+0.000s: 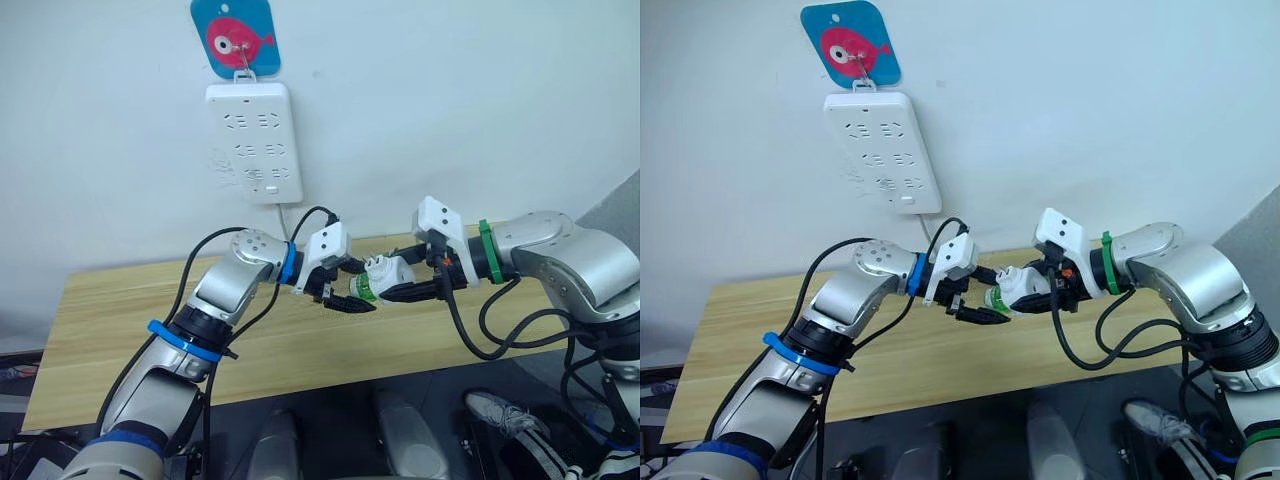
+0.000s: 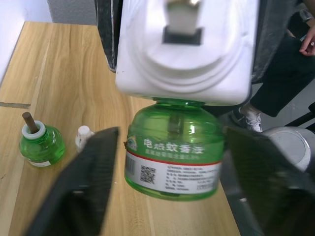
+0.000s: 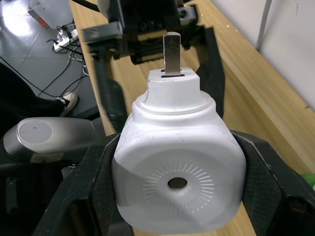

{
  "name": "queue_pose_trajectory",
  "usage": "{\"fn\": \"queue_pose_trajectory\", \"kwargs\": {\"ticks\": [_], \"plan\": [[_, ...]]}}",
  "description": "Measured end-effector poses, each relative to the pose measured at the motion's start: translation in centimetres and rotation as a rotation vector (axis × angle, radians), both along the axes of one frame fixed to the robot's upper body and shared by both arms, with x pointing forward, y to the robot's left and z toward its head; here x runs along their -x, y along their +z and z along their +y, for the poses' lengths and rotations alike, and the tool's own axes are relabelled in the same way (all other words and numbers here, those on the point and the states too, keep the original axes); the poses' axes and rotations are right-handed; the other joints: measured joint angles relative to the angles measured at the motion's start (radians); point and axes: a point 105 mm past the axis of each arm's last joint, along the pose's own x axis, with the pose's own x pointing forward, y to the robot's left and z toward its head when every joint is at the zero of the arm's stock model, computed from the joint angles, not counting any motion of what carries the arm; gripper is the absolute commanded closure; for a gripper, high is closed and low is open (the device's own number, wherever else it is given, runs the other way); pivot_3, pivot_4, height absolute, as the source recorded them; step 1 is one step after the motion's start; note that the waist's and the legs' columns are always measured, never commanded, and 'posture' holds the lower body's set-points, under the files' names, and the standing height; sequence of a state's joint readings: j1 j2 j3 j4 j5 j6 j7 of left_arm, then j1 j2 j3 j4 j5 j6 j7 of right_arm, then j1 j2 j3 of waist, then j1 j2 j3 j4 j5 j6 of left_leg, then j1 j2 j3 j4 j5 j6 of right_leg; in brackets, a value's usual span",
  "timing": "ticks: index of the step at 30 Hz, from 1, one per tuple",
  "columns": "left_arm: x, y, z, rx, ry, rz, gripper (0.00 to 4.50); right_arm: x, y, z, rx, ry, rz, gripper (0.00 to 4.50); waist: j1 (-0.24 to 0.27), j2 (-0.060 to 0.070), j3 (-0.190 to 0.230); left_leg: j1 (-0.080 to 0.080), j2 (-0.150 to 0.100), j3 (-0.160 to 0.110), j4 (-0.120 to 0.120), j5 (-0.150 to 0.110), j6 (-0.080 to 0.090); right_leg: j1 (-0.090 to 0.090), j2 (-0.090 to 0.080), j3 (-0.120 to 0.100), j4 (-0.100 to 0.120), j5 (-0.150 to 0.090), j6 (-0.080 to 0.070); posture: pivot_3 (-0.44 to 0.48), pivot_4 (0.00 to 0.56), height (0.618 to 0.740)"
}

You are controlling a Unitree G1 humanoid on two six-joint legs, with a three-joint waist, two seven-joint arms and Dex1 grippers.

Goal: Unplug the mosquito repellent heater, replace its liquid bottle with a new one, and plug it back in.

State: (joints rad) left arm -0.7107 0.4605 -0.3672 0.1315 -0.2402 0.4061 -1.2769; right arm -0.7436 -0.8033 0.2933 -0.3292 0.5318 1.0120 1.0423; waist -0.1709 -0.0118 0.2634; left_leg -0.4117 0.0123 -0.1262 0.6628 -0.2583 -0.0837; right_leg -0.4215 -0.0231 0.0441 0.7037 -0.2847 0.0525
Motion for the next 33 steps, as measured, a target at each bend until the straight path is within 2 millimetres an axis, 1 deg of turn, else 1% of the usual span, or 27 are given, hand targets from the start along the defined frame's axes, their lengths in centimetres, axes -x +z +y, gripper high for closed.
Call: {"fn": "queue_pose_trajectory", "kwargs": {"ticks": [1, 9, 11, 13, 14, 16, 18, 21, 23, 24, 27, 30, 33], "plan": [[0.0, 0.0, 0.0, -0.001, -0.002, 0.001, 2.18, 0.0, 0.0, 0.0, 0.000, 0.000, 0.001, 1.55, 0.000, 0.000, 0.000, 0.000, 0.000, 0.000, 0.000, 0.000, 0.000, 0.000, 0.000, 0.000, 0.000, 0.000, 0.000, -0.272, 0.215, 0.725], [0.4, -0.1, 0.0, -0.003, -0.022, 0.014, 2.20, 0.3, 0.0, 0.1, -0.004, 0.014, 0.009, 1.55, -0.001, 0.000, 0.000, 0.000, 0.000, 0.000, 0.000, 0.000, 0.000, 0.000, 0.000, 0.000, 0.000, 0.000, 0.000, -0.271, 0.217, 0.725], [0.7, -0.1, 0.2, 0.003, -0.037, 0.039, 2.20, 0.5, 0.1, 0.1, -0.015, 0.028, 0.013, 0.81, -0.001, 0.000, 0.000, 0.000, 0.000, 0.000, 0.000, 0.000, 0.000, 0.000, 0.000, 0.000, 0.000, 0.000, 0.000, -0.268, 0.216, 0.725], [1.3, -0.5, 1.0, -0.006, -0.053, 0.087, 2.20, 0.6, 1.0, 0.2, -0.062, 0.034, -0.015, 0.20, -0.005, 0.000, 0.000, 0.000, 0.000, 0.000, 0.000, 0.000, 0.000, 0.000, 0.000, 0.000, 0.000, 0.000, 0.000, -0.265, 0.217, 0.725], [1.5, -0.9, 1.4, -0.012, -0.052, 0.113, 2.20, 0.4, 1.7, 0.1, -0.083, 0.021, -0.037, 0.01, -0.007, 0.000, 0.000, 0.000, 0.000, 0.000, 0.000, 0.000, 0.000, 0.000, 0.000, 0.000, 0.000, 0.000, 0.000, -0.265, 0.219, 0.725], [2.1, -2.2, 2.3, -0.016, -0.036, 0.191, 2.20, 0.0, 3.4, -0.9, -0.151, -0.039, -0.077, 0.00, -0.007, 0.000, 0.000, 0.000, 0.000, -0.001, 0.000, 0.000, 0.000, 0.000, 0.000, 0.000, 0.000, 0.000, 0.000, -0.265, 0.219, 0.725], [2.2, -2.7, 2.7, -0.002, -0.007, 0.243, 2.20, -0.3, 4.7, -1.7, -0.220, -0.103, -0.096, 0.00, -0.004, 0.000, 0.000, 0.000, 0.000, -0.001, 0.000, 0.000, 0.000, 0.000, 0.000, -0.001, 0.000, 0.000, 0.000, -0.267, 0.222, 0.725], [1.6, -1.7, 2.9, 0.084, 0.050, 0.285, 2.20, -0.2, 5.1, -3.3, -0.296, -0.195, -0.098, 0.00, 0.004, 0.000, 0.000, -0.001, 0.000, -0.002, 0.000, 0.000, 0.000, 0.001, 0.000, -0.002, 0.000, 0.000, 0.000, -0.267, 0.222, 0.725], [1.0, -0.5, 3.1, 0.185, 0.116, 0.351, 2.20, -0.2, 4.5, -4.6, -0.362, -0.286, -0.100, 0.00, 0.006, 0.000, 0.000, -0.002, 0.000, -0.002, 0.000, 0.000, 0.000, 0.001, 0.000, -0.002, 0.000, 0.000, 0.000, -0.266, 0.221, 0.725], [0.8, 0.0, 3.1, 0.229, 0.137, 0.388, 2.20, -0.2, 4.2, -4.9, -0.398, -0.325, -0.102, 0.00, 0.005, 0.000, 0.000, -0.001, 0.000, -0.002, 0.000, 0.000, 0.000, 0.001, 0.000, -0.002, 0.000, 0.000, 0.000, -0.266, 0.220, 0.725], [0.8, 1.0, 3.1, 0.334, 0.168, 0.516, 2.20, 0.2, 3.4, -4.5, -0.558, -0.379, -0.067, 0.00, 0.000, 0.000, 0.000, -0.001, 0.000, -0.002, 0.001, 0.000, 0.000, 0.000, 0.000, -0.001, 0.003, 0.000, 0.000, -0.266, 0.220, 0.725], [0.9, 2.1, 2.9, 0.399, 0.161, 0.612, 2.20, 0.8, 4.0, -4.2, -0.678, -0.368, 0.009, 0.00, -0.003, 0.000, 0.000, 0.002, 0.000, -0.001, 0.001, 0.000, 0.000, 0.001, 0.000, 0.000, 0.004, 0.000, 0.000, -0.266, 0.220, 0.725], [0.7, 3.2, 2.9, 0.443, 0.166, 0.641, 2.20, 1.2, 4.3, -3.9, -0.771, -0.360, 0.087, 0.00, -0.003, 0.000, 0.000, 0.003, 0.001, -0.001, 0.001, 0.000, 0.000, 0.001, 0.001, 0.000, 0.005, 0.000, 0.000, -0.262, 0.213, 0.725]]}}
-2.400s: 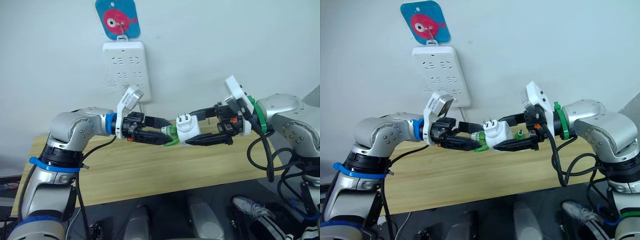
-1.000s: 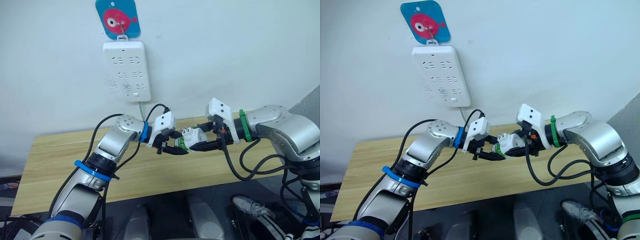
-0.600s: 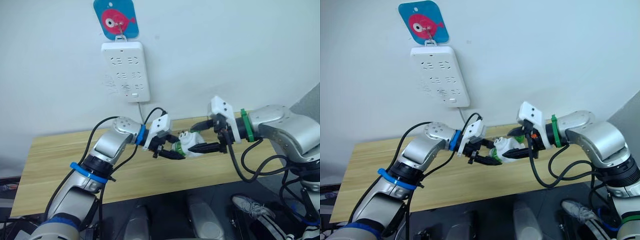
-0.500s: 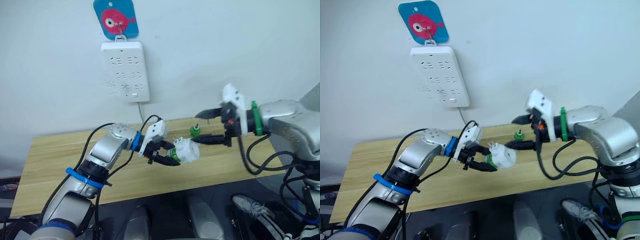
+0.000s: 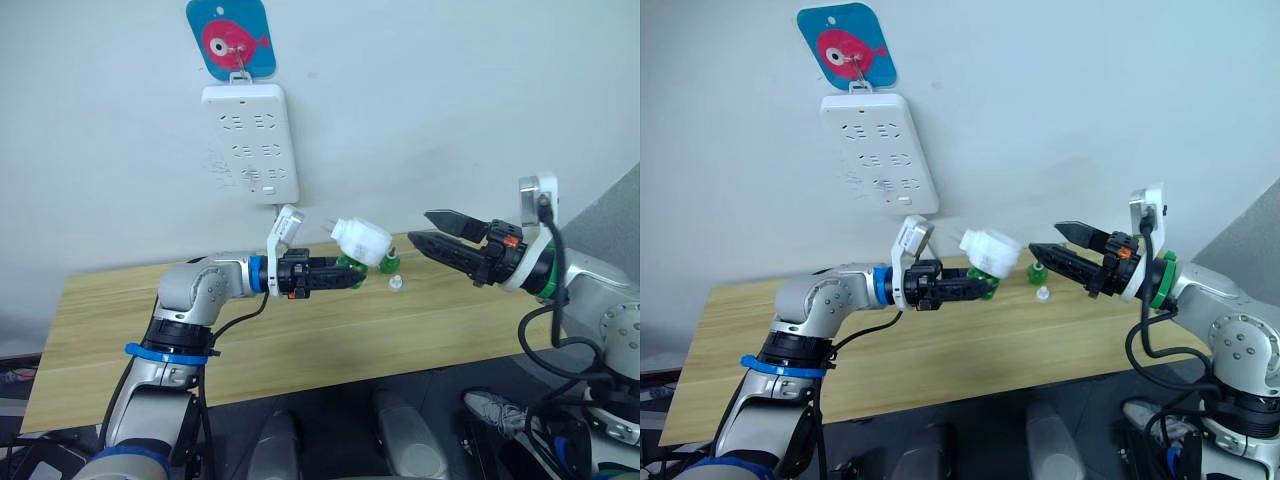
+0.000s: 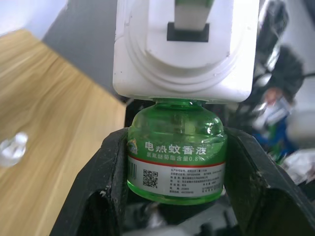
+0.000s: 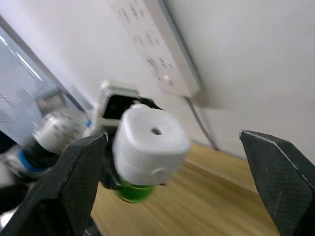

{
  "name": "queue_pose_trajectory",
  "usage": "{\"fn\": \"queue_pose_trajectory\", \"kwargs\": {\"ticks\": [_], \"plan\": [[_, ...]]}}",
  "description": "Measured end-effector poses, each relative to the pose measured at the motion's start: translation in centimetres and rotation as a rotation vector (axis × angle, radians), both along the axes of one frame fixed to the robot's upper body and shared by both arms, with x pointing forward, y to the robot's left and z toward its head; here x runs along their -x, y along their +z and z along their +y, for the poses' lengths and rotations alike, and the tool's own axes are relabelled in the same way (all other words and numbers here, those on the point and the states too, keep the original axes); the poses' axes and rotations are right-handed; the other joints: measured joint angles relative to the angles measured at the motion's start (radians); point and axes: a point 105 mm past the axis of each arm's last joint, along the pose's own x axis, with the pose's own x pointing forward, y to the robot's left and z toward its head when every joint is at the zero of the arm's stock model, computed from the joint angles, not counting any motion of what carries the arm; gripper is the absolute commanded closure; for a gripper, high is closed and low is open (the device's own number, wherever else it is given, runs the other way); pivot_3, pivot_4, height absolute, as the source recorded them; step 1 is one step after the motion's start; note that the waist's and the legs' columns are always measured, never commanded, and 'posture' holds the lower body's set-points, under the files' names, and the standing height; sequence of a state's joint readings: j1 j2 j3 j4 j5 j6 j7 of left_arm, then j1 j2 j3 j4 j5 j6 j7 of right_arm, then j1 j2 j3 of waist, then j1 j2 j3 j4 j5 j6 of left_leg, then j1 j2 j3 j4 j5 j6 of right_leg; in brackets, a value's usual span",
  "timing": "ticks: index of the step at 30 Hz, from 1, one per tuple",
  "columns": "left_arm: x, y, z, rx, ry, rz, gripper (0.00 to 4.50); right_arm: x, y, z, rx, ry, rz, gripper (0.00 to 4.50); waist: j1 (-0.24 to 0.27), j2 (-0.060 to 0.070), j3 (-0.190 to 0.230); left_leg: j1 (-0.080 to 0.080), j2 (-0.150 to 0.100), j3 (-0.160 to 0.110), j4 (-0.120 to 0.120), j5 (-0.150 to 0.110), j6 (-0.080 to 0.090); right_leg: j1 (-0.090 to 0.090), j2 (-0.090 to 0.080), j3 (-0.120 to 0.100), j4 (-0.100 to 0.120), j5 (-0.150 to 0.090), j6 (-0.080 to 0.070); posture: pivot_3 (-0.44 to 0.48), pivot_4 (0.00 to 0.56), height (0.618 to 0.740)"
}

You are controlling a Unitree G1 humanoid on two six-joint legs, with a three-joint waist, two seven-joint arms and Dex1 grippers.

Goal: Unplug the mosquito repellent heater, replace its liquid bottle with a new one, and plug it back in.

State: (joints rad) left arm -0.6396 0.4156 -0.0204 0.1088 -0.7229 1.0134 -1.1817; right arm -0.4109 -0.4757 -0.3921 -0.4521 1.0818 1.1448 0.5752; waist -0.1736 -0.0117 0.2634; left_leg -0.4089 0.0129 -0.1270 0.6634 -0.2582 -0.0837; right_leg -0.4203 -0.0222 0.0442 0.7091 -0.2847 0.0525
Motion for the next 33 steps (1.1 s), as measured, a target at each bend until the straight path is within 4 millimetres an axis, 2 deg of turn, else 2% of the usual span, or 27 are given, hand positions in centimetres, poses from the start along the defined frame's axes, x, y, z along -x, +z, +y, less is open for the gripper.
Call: {"fn": "queue_pose_trajectory", "kwargs": {"ticks": [4, 10, 16, 24, 31, 33], "plan": [[0.4, 1.1, 0.0, 0.059, -0.028, 0.071, 2.20, 0.5, -0.9, 1.3, -0.078, 0.051, 0.068, 0.00, -0.004, 0.000, 0.000, 0.000, 0.000, 0.000, 0.000, 0.000, 0.000, 0.000, 0.000, 0.000, 0.000, 0.000, 0.000, -0.262, 0.209, 0.725], [1.6, 2.4, -0.6, 0.083, -0.087, 0.077, 2.20, 0.9, -0.9, 2.9, -0.141, 0.120, 0.130, 0.00, -0.006, 0.000, 0.000, 0.000, 0.000, 0.000, 0.000, 0.000, 0.000, 0.000, 0.000, 0.001, 0.000, 0.000, 0.000, -0.259, 0.208, 0.725], [2.0, 2.7, -0.7, 0.085, -0.106, 0.068, 2.20, 1.0, 0.2, 3.7, -0.189, 0.168, 0.143, 0.00, -0.007, 0.000, 0.000, 0.000, 0.000, 0.001, 0.000, 0.000, 0.000, 0.000, 0.000, 0.001, -0.001, 0.000, 0.000, -0.260, 0.205, 0.725], [2.3, 3.1, -0.9, 0.097, -0.119, 0.061, 2.20, 1.1, 0.2, 5.1, -0.192, 0.205, 0.168, 0.00, -0.008, 0.000, 0.000, 0.000, 0.000, 0.001, -0.001, 0.000, 0.000, 0.000, 0.000, 0.001, -0.001, 0.000, 0.000, -0.258, 0.206, 0.725], [2.4, 3.2, -0.9, 0.098, -0.122, 0.057, 2.20, 0.9, 0.6, 5.6, -0.207, 0.203, 0.150, 0.00, -0.008, 0.000, 0.000, 0.000, 0.000, 0.001, -0.001, 0.000, 0.000, 0.000, 0.000, 0.001, -0.001, 0.000, 0.000, -0.255, 0.208, 0.725], [2.5, 3.2, -0.9, 0.096, -0.124, 0.054, 2.20, 0.9, 0.7, 5.6, -0.209, 0.203, 0.148, 0.37, -0.008, 0.000, 0.000, 0.000, 0.000, 0.001, -0.001, 0.000, 0.000, 0.000, 0.000, 0.001, -0.001, 0.000, 0.000, -0.255, 0.211, 0.725]]}}
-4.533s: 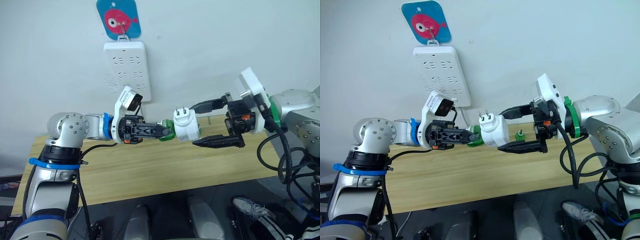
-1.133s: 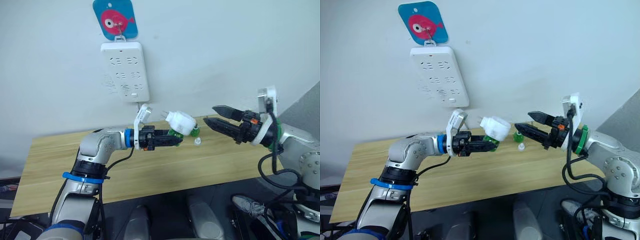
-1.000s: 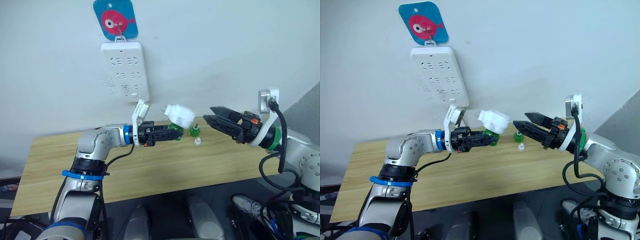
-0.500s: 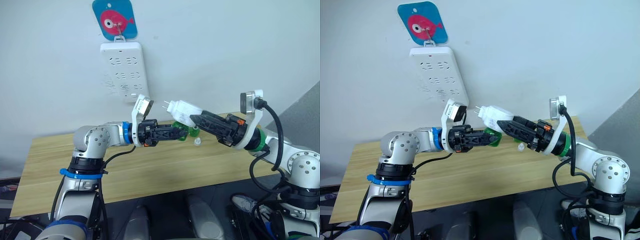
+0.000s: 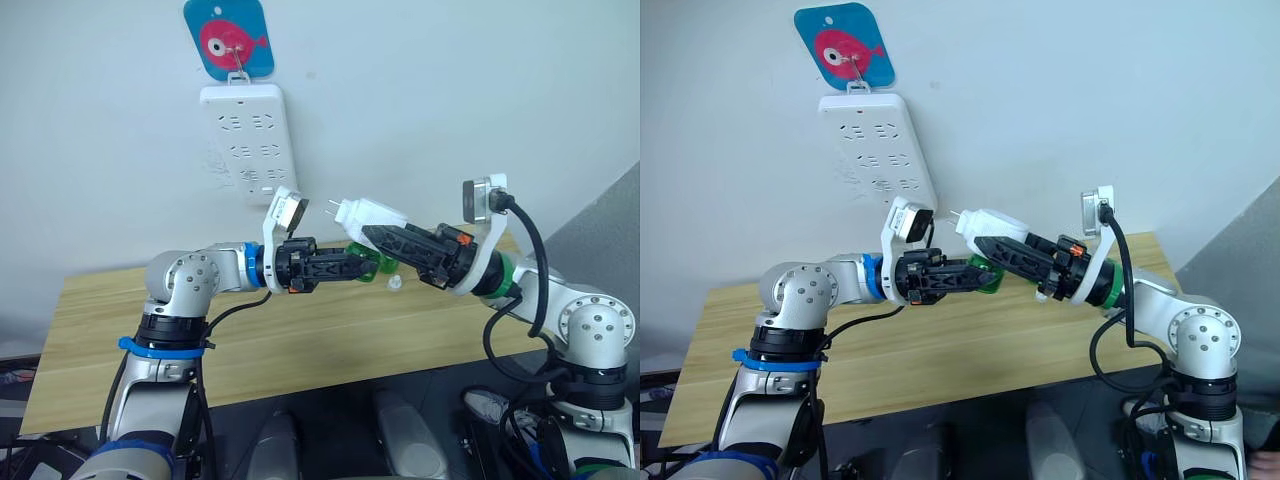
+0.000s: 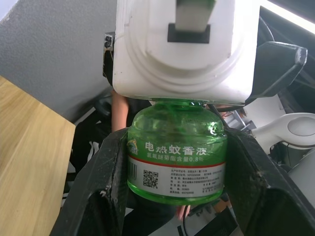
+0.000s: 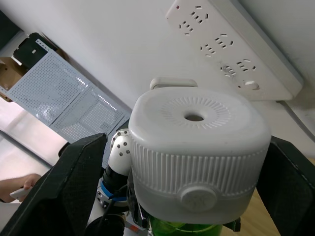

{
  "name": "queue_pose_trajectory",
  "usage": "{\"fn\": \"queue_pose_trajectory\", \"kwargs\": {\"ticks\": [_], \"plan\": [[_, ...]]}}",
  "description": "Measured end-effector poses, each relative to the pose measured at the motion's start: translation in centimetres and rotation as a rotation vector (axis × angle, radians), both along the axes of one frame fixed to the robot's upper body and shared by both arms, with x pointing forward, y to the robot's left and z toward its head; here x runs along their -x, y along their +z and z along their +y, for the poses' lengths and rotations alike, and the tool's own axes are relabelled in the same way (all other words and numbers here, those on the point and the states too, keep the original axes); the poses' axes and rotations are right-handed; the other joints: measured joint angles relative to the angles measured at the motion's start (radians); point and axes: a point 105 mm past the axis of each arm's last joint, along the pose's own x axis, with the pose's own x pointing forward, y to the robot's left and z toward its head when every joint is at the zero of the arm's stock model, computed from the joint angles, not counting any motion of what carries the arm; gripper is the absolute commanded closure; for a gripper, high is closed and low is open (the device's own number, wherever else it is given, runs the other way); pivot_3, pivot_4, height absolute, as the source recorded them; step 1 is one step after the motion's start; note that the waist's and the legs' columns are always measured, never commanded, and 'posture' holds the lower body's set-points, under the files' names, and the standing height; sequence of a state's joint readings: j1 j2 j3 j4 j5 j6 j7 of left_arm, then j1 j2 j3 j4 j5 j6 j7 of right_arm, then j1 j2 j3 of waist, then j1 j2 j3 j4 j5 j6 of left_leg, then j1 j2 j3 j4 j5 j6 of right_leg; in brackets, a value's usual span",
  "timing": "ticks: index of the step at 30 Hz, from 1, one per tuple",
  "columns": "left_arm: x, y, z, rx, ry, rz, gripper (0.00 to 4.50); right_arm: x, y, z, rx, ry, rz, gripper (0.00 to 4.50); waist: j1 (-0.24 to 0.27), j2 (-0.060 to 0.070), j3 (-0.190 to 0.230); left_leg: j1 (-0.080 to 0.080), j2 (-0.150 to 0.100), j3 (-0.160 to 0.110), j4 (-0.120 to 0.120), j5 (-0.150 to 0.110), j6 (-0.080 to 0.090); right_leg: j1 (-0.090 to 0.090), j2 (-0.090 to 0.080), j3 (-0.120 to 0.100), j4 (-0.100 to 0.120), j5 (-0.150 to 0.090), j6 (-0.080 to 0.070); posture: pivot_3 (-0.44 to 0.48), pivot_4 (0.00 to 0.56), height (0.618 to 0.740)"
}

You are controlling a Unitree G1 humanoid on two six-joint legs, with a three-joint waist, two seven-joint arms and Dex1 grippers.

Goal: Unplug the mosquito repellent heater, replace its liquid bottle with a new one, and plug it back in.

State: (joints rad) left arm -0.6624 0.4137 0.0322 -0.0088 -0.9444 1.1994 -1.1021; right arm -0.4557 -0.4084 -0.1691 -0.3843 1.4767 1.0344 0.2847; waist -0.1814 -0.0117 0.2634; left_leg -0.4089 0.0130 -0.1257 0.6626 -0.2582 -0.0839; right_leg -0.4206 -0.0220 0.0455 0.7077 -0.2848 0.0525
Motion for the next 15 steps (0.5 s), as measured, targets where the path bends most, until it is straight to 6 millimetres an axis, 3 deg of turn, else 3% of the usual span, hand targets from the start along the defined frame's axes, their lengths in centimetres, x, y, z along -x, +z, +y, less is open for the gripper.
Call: {"fn": "queue_pose_trajectory", "kwargs": {"ticks": [4, 14, 15], "plan": [[0.20, 0.11, 0.01, -0.008, -0.006, -0.014, 2.20, -0.29, -0.17, -0.05, 0.001, -0.005, 0.013, 1.57, 0.000, 0.000, 0.000, 0.000, 0.000, 0.000, 0.000, 0.000, 0.000, 0.000, 0.000, 0.000, 0.000, 0.000, 0.000, -0.255, 0.211, 0.725], [0.33, -0.11, 0.34, -0.021, -0.013, -0.015, 2.20, -0.21, -0.39, 0.29, 0.011, 0.006, 0.017, 1.56, 0.001, 0.000, 0.000, 0.000, 0.000, 0.000, 0.000, 0.000, 0.000, 0.000, 0.000, 0.000, 0.000, 0.000, 0.000, -0.251, 0.211, 0.725], [0.29, -0.13, 0.34, -0.020, -0.012, -0.015, 1.85, -0.23, -0.40, 0.28, 0.010, 0.004, 0.018, 1.56, 0.001, 0.000, 0.000, 0.000, 0.000, 0.000, 0.000, 0.000, 0.000, 0.000, 0.000, 0.000, 0.000, 0.000, 0.000, -0.251, 0.211, 0.725]]}}
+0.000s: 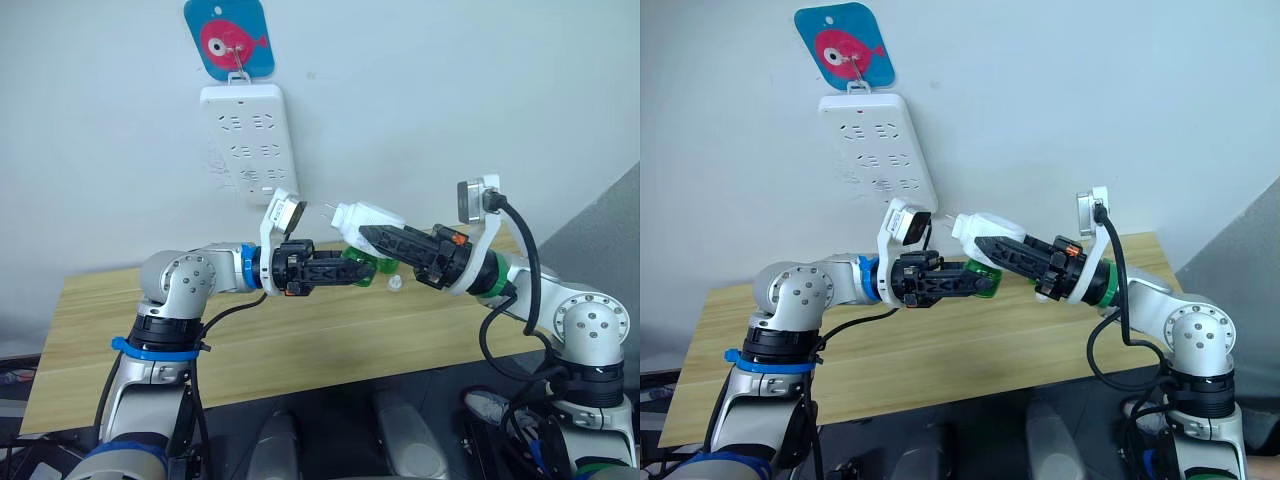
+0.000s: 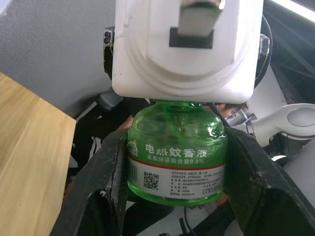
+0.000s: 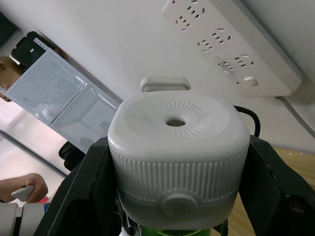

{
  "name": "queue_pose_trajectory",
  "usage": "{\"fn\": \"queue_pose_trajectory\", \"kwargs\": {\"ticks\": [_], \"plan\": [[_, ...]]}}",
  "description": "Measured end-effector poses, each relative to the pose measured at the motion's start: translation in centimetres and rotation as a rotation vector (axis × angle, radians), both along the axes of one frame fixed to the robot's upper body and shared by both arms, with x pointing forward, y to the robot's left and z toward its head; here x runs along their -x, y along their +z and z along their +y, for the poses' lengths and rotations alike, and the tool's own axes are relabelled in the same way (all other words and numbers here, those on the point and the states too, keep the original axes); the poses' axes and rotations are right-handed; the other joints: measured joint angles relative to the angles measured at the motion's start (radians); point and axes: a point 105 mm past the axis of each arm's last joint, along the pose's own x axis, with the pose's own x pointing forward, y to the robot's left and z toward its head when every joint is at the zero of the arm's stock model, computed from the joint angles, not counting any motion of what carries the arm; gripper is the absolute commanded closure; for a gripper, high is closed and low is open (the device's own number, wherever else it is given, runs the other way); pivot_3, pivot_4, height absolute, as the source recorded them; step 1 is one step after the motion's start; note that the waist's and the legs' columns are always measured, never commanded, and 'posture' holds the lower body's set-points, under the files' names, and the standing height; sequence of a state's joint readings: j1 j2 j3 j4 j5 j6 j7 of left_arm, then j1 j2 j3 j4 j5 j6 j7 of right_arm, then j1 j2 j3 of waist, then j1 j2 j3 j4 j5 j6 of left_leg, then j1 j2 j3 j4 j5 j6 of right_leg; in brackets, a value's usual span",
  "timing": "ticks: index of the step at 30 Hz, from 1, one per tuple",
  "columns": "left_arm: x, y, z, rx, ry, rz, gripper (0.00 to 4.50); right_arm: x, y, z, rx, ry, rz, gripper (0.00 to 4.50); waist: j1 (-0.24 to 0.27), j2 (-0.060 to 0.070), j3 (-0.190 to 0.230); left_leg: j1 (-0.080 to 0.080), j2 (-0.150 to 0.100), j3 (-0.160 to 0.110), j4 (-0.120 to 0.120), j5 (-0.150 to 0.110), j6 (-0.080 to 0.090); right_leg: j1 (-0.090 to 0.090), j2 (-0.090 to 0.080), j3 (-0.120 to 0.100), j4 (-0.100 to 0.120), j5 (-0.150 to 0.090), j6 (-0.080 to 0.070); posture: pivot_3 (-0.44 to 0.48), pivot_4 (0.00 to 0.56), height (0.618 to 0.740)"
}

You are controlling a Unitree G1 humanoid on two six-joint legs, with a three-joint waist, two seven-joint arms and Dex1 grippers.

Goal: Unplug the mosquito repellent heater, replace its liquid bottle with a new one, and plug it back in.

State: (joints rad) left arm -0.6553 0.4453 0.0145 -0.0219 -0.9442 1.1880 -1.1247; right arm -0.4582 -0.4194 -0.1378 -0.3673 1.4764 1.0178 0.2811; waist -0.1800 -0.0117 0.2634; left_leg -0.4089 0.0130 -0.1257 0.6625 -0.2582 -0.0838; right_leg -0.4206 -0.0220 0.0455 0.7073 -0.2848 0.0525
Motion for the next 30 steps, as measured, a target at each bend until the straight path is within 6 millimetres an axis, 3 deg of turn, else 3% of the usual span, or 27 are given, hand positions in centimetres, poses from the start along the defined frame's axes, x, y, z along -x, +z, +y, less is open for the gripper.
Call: {"fn": "queue_pose_trajectory", "kwargs": {"ticks": [6, 7, 10, 15, 18, 25, 29, 30], "plan": [[-0.8, -0.6, 0.3, -0.012, 0.044, -0.009, 0.03, 0.0, -0.1, 0.0, -0.007, -0.001, 0.013, 1.56, 0.001, 0.000, 0.000, 0.000, 0.000, 0.000, 0.000, 0.000, 0.000, 0.000, 0.000, 0.000, 0.000, 0.000, 0.000, -0.248, 0.211, 0.725], [-0.9, -0.9, 0.6, -0.032, 0.069, -0.036, 0.00, 0.0, -0.1, 0.0, -0.005, -0.005, 0.015, 1.56, 0.001, 0.000, 0.000, 0.000, 0.000, 0.000, 0.000, 0.000, 0.000, 0.000, 0.000, 0.000, 0.000, 0.000, 0.000, -0.242, 0.209, 0.725], [-1.1, -2.1, 2.3, -0.112, 0.172, -0.147, 0.00, -0.6, -0.7, -0.5, 0.019, -0.070, 0.026, 1.56, -0.001, 0.000, 0.000, 0.000, 0.001, 0.000, -0.002, 0.000, 0.000, -0.001, 0.000, 0.001, -0.001, 0.000, 0.000, -0.219, 0.209, 0.725], [-2.2, -4.9, 6.8, -0.281, 0.537, -0.267, 0.00, -0.7, 0.4, -2.1, 0.057, -0.194, -0.092, 1.56, 0.014, 0.000, 0.000, 0.000, 0.001, 0.001, -0.002, 0.000, 0.000, -0.001, 0.000, 0.001, -0.002, 0.000, 0.000, -0.167, 0.211, 0.725], [-2.6, -4.2, 8.4, -0.353, 0.709, -0.438, 0.00, -0.2, 0.3, -2.4, 0.132, -0.229, -0.149, 1.56, 0.042, 0.000, 0.000, 0.000, 0.001, 0.001, -0.001, 0.000, 0.000, 0.000, 0.000, 0.001, -0.002, 0.000, 0.000, -0.147, 0.211, 0.725], [-5.0, -1.0, 13.1, -0.365, 1.044, -0.589, 0.00, 1.4, -0.1, -1.5, 0.300, -0.203, -0.276, 1.56, 0.077, 0.000, 0.000, 0.000, 0.000, 0.001, 0.000, 0.000, 0.000, 0.000, 0.000, 0.001, -0.002, 0.000, 0.000, -0.138, 0.206, 0.725], [-6.2, 0.3, 14.0, -0.340, 1.079, -0.614, 1.14, 1.6, 0.5, -1.2, 0.323, -0.209, -0.329, 1.56, 0.080, 0.000, 0.000, 0.000, 0.000, 0.001, 0.000, 0.000, 0.000, 0.000, 0.000, 0.000, -0.002, 0.000, 0.000, -0.153, 0.202, 0.725], [-6.5, 0.6, 14.0, -0.340, 1.078, -0.625, 1.15, 1.6, 0.7, -1.1, 0.327, -0.214, -0.338, 1.56, 0.080, 0.000, 0.000, 0.000, 0.000, 0.001, 0.000, 0.000, 0.000, 0.000, 0.000, 0.000, -0.002, 0.000, 0.000, -0.156, 0.202, 0.725]]}}
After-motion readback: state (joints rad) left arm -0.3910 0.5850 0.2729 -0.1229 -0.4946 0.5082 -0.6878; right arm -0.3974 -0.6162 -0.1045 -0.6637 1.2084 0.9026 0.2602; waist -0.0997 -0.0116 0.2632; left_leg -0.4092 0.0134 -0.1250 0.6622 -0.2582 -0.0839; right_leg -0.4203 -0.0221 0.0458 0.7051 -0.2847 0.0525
